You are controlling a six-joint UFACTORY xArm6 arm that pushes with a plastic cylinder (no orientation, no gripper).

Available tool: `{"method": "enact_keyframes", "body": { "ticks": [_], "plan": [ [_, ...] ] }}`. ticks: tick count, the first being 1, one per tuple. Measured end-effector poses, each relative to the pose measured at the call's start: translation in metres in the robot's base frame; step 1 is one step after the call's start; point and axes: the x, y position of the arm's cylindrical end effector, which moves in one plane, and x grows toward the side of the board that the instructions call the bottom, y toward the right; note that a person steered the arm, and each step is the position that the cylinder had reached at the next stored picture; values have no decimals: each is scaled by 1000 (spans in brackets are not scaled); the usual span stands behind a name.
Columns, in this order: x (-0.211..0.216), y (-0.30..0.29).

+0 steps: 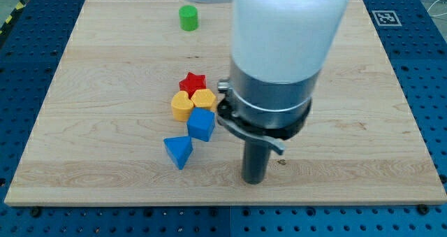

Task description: Push the blue triangle up a bit

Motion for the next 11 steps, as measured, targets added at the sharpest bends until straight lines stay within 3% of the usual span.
{"method": "enact_keyframes", "body": {
  "ticks": [6,8,11],
  "plan": [
    [-29,-147],
    [-39,-154],
    [-31,-118]
  ]
}}
